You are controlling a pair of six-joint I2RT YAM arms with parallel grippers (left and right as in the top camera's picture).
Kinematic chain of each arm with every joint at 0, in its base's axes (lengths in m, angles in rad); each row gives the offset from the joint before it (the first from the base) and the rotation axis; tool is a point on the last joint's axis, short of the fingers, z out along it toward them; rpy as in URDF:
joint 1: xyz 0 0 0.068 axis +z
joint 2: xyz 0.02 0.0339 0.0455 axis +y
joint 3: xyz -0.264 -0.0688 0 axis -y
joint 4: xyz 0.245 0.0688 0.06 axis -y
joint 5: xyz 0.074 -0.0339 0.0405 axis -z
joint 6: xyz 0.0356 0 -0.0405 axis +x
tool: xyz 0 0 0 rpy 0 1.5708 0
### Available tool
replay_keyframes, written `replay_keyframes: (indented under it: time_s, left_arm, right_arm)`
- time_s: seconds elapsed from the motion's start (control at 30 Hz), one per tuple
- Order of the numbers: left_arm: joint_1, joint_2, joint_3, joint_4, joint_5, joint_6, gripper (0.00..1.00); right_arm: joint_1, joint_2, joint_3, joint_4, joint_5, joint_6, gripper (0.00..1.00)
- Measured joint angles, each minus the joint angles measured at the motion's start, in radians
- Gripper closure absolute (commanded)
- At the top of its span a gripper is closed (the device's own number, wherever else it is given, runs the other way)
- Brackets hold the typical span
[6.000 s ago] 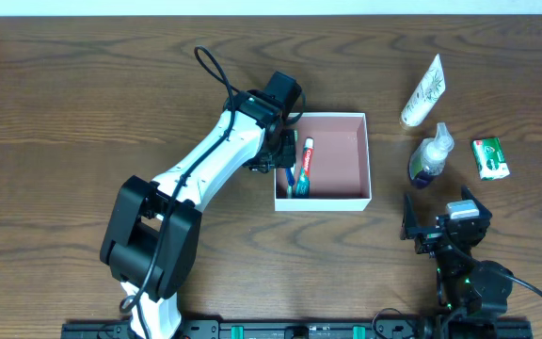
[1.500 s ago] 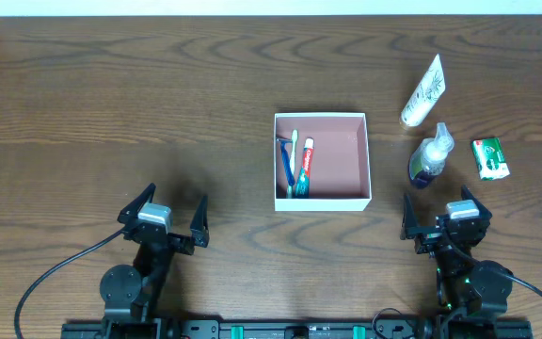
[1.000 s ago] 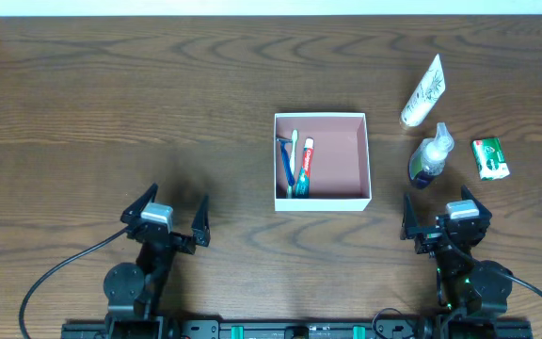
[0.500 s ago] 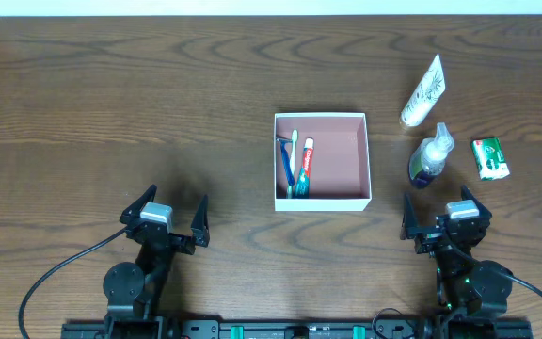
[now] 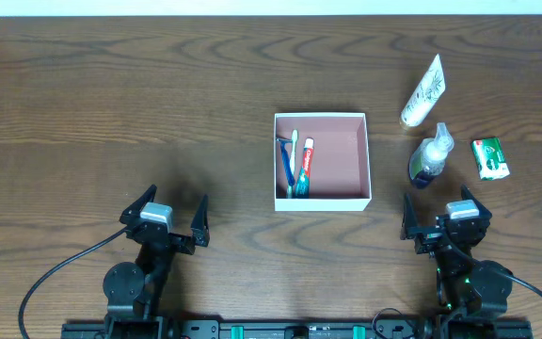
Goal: Pack container
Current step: 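Move the right gripper over the green Dettol soap bar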
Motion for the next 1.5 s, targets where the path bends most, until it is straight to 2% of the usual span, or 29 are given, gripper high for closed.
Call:
replay_keyframes:
  time_s: [0.27,0.33,0.47,0.53,0.73,0.83,0.97,1.1,1.3,1.5]
  left_arm:
    - [0.0,0.0,0.0,0.0,0.0,0.0,0.02]
    - [0.0,0.0,0.0,0.0,0.0,0.0,0.02]
    - [0.0,0.0,0.001,-0.002,0.0,0.0,0.02]
    - [0.0,0.0,0.002,-0.002,0.0,0.0,0.02]
    - [0.0,0.0,0.002,-0.003,0.0,0.0,0.02]
    - [0.0,0.0,0.002,-0.003,0.0,0.0,0.02]
    - [0.0,0.0,0.003,-0.004,-0.001,0.0,0.02]
    - [0.0,0.0,0.003,-0.005,-0.001,0.0,0.02]
    - [0.0,0.0,0.005,-0.009,-0.001,0.0,0.02]
    - [0.0,0.0,0.005,-0.01,0.0,0.0,0.02]
  right_arm:
    - [0.0,0.0,0.0,0.042,-0.14,0.0,0.01]
    - [0.0,0.0,0.0,0.092,-0.19,0.0,0.01]
    - [0.0,0.0,0.001,0.306,-0.316,0.005,0.01]
    - [0.0,0.0,0.008,0.343,-0.34,0.008,0.01]
    - [0.0,0.015,0.167,0.319,-0.356,0.004,0.01]
    - [-0.005,0.066,0.343,0.216,-0.328,-0.019,0.01]
    - [-0.03,0.224,0.636,-0.034,-0.238,-0.092,0.01]
    - [-0.06,0.465,0.948,-0.339,-0.094,-0.159,0.01]
    - [-0.164,0.936,1.448,-0.801,0.046,-0.208,0.01]
    - [-0.296,1.313,1.719,-1.043,0.071,-0.214,0.01]
